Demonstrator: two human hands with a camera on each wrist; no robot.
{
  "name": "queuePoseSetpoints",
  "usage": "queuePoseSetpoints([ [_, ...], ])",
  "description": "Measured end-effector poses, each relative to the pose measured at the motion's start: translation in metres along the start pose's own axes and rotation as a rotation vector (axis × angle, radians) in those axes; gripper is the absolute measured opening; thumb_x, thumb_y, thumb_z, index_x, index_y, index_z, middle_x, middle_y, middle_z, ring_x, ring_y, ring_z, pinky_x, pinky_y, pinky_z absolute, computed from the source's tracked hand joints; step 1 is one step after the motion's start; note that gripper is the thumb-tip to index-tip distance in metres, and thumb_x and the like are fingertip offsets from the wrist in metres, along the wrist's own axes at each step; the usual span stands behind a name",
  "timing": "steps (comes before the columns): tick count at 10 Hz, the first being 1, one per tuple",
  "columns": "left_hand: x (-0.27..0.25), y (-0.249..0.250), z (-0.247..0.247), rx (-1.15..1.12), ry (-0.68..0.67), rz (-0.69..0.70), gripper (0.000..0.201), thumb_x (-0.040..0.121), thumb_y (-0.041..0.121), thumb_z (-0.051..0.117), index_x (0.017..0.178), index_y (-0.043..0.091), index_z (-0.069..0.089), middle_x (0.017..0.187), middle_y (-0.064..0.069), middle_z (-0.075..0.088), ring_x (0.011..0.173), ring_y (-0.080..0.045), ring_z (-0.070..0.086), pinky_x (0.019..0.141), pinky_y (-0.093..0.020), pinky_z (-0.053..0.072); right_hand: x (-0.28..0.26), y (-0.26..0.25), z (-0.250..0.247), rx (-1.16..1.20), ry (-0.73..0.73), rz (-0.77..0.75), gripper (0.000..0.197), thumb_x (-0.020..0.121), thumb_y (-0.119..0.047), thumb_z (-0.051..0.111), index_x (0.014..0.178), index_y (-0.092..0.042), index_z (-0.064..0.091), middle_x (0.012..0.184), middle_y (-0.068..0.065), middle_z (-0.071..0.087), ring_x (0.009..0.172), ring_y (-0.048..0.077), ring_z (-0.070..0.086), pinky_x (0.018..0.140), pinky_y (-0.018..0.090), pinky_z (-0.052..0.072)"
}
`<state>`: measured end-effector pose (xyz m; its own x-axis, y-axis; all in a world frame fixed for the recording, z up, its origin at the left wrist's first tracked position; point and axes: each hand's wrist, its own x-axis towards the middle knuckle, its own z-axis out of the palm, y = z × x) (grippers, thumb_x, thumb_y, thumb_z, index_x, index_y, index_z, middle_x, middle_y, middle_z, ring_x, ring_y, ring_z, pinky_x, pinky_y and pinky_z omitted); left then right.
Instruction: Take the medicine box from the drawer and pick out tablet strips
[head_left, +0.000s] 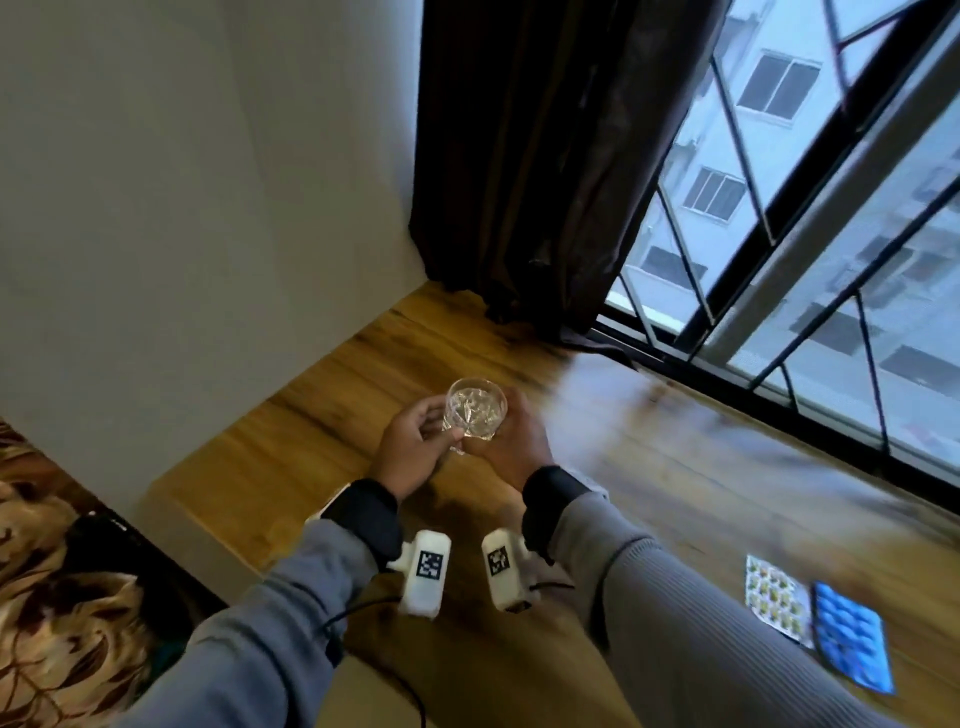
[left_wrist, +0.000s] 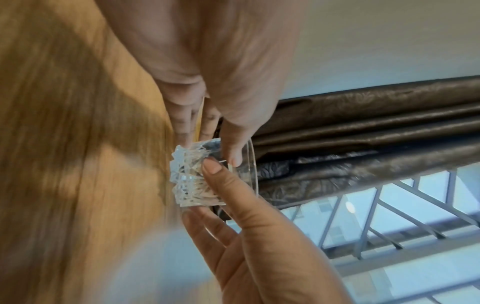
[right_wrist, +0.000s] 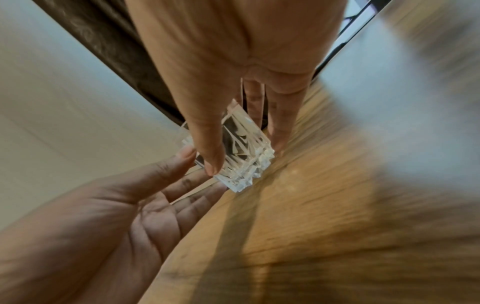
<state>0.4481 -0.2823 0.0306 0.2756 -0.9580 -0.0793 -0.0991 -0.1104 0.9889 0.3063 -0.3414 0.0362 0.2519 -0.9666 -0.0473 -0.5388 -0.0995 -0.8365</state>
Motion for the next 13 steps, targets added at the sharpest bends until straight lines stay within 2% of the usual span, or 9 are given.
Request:
queuePoseSetpoints([
  [1,-0.015,0.005,0.026,0.02,-0.091,0.021,0.046,0.085,0.007,0.069,0.128,0.015,0.055,0.119,0.002,0.062,0.109,-0.01,0.058,0.086,-0.017,0.048,-0.027,0.018,-0.029,0.034,0.038,0.017,0.068,0.062,-0.021,0.089,0.117,-0.021,0.049,0.099,-0.015,0.057,0.086,0.003,0.06,0.064,0.008,0.048],
  [2,-0.031,0.004,0.057,0.035,-0.172,0.066,0.048,0.084,0.005,0.07,0.129,0.011,0.054,0.118,-0.001,0.065,0.11,-0.012,0.061,0.093,-0.024,0.051,-0.056,0.038,-0.06,0.045,0.108,0.024,0.065,0.057,-0.028,0.091,0.109,-0.024,0.052,0.094,-0.015,0.062,0.082,0.004,0.064,0.064,0.014,0.053],
  [3,-0.044,0.0,0.094,0.027,-0.242,0.09,0.048,0.083,0.003,0.071,0.128,0.008,0.056,0.118,-0.006,0.068,0.11,-0.015,0.064,0.096,-0.029,0.052,-0.081,0.058,-0.09,0.037,0.171,0.061,0.068,0.053,-0.029,0.092,0.108,-0.024,0.053,0.1,-0.007,0.065,0.086,0.01,0.067,0.067,0.021,0.058],
  [4,-0.055,0.0,0.13,0.039,-0.307,0.102,0.044,0.083,0.0,0.069,0.125,0.007,0.056,0.116,-0.006,0.067,0.103,-0.009,0.064,0.088,-0.015,0.052,-0.104,0.078,-0.119,0.007,0.236,0.094,0.073,0.05,-0.033,0.093,0.11,-0.023,0.054,0.105,-0.004,0.066,0.092,0.012,0.067,0.073,0.03,0.06],
  [6,-0.064,0.003,0.186,0.104,-0.454,0.161,0.046,0.086,0.0,0.065,0.13,0.0,0.053,0.123,-0.012,0.065,0.111,-0.019,0.064,0.095,-0.026,0.053,-0.129,0.118,-0.158,-0.028,0.332,0.192,0.073,0.048,-0.034,0.093,0.108,-0.03,0.05,0.105,-0.005,0.066,0.092,0.014,0.067,0.077,0.03,0.059],
  [7,-0.065,0.005,0.209,0.122,-0.511,0.193,0.045,0.087,-0.005,0.06,0.131,-0.001,0.052,0.124,-0.012,0.064,0.111,-0.017,0.062,0.09,-0.013,0.05,-0.136,0.133,-0.172,-0.034,0.383,0.235,0.073,0.049,-0.032,0.093,0.108,-0.029,0.05,0.104,-0.003,0.067,0.093,0.015,0.067,0.079,0.027,0.056],
  [8,-0.067,0.005,0.228,0.128,-0.565,0.192,0.046,0.088,-0.009,0.057,0.132,-0.003,0.05,0.125,-0.015,0.062,0.111,-0.016,0.06,0.088,-0.008,0.048,-0.142,0.149,-0.18,-0.01,0.412,0.265,0.074,0.048,-0.034,0.092,0.108,-0.03,0.049,0.101,-0.003,0.068,0.092,0.014,0.068,0.083,0.034,0.057],
  [11,-0.079,0.002,0.251,0.077,-0.624,0.144,0.049,0.088,-0.014,0.053,0.135,-0.003,0.044,0.123,-0.009,0.058,0.114,-0.016,0.056,0.086,-0.005,0.047,-0.155,0.165,-0.194,0.021,0.437,0.287,0.081,0.047,-0.034,0.09,0.117,-0.024,0.05,0.103,-0.005,0.066,0.093,0.01,0.065,0.085,0.032,0.057],
  [13,-0.08,-0.022,0.255,0.145,-0.497,0.081,0.049,0.085,-0.01,0.059,0.132,-0.005,0.045,0.131,-0.021,0.056,0.125,-0.028,0.055,0.105,-0.03,0.043,-0.166,0.158,-0.201,0.123,0.424,0.182,0.088,0.06,-0.021,0.089,0.133,-0.019,0.041,0.122,-0.003,0.054,0.11,0.013,0.056,0.095,0.03,0.05],
])
